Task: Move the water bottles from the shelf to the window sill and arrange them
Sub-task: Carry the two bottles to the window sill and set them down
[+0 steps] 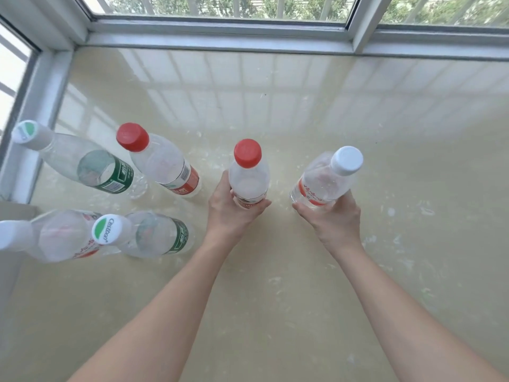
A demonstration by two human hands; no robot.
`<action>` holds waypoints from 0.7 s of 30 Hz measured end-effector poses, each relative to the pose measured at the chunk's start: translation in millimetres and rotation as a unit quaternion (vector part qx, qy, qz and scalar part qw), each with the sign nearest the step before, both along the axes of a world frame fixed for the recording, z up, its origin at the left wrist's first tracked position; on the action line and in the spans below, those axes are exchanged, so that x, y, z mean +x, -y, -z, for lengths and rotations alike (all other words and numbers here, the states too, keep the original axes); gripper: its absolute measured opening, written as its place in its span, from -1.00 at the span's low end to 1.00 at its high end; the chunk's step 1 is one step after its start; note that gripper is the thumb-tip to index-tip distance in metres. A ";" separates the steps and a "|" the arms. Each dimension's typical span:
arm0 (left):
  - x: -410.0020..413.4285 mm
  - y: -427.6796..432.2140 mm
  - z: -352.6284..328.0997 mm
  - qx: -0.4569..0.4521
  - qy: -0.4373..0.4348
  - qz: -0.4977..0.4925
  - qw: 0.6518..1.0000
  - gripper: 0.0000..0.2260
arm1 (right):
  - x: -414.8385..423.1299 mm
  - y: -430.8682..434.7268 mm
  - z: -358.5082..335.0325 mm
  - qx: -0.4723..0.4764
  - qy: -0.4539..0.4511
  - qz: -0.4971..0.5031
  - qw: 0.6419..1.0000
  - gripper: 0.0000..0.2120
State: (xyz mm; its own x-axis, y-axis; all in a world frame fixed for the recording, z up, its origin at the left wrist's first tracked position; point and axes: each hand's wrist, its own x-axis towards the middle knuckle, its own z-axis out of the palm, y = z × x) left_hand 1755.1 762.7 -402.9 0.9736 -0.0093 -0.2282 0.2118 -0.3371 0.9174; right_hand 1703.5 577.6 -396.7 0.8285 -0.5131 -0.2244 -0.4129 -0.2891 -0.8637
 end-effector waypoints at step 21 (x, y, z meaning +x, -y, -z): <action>-62.4 -17.2 -31.5 0.306 -0.090 0.146 0.936 -0.16 | -37.9 34.7 -42.7 -0.336 -0.198 -0.238 0.889 -0.39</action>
